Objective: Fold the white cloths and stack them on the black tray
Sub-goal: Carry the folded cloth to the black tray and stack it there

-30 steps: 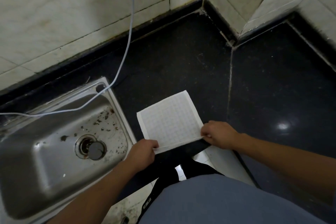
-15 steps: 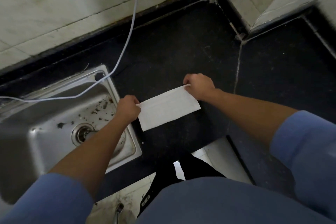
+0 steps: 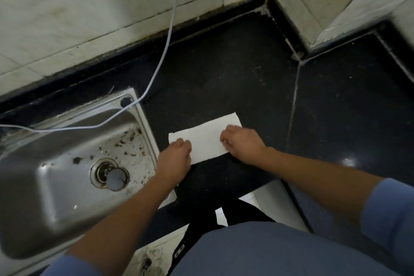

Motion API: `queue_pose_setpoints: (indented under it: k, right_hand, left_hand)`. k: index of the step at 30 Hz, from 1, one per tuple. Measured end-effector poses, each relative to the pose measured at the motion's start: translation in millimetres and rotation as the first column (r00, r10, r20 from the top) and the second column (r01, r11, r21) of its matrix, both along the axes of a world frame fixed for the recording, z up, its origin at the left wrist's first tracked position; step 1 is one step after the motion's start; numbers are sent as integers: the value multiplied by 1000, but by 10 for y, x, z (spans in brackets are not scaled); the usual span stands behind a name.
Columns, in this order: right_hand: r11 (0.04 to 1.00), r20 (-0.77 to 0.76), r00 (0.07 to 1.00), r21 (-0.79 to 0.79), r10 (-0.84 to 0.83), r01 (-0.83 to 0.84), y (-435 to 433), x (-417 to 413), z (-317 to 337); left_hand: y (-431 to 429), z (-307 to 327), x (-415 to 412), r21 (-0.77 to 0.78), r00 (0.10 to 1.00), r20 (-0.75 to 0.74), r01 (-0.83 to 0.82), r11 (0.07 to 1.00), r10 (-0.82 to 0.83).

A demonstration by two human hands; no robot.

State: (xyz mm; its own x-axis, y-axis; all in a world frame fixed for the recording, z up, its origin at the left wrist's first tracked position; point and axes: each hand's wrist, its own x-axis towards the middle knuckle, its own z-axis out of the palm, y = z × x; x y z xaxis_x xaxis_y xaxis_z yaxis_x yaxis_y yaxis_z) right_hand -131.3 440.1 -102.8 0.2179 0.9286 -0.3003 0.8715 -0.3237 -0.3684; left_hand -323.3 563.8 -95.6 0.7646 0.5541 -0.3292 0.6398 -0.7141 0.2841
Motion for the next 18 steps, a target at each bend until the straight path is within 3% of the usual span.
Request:
queue_pose_setpoints:
  k: [2,5,7,10,14,18]
  right_hand:
    - [995,-39,998,-92,45,-48,-125,-124,-85]
    - [984,-56,992,-146,-112,103,-284,16,-125]
    - [967,-31,977,-152,-213,206,-381,170,-113]
    - [950,20,973,-210,-231,230,-390,289,-34]
    - [921,56,928,-112,-368,373,-153,313,22]
    - [823,79,857,-246,-509,512,93,246,-31]
  left_hand:
    - [-112,-60,-79,-43,997,-68,28,999,-31]
    - [-120,-169,-292,-78,994,-112,-29,997,20]
    - [-95,-202,-402,-49,996,-89,-18,999,13]
    - [-78,-198,-447,25,997,-4,77,997,-77]
    - [39,-155,-379,123,989,36,137,983,-143]
    - [117,-112,-323,72,983,-126,142,987,-132]
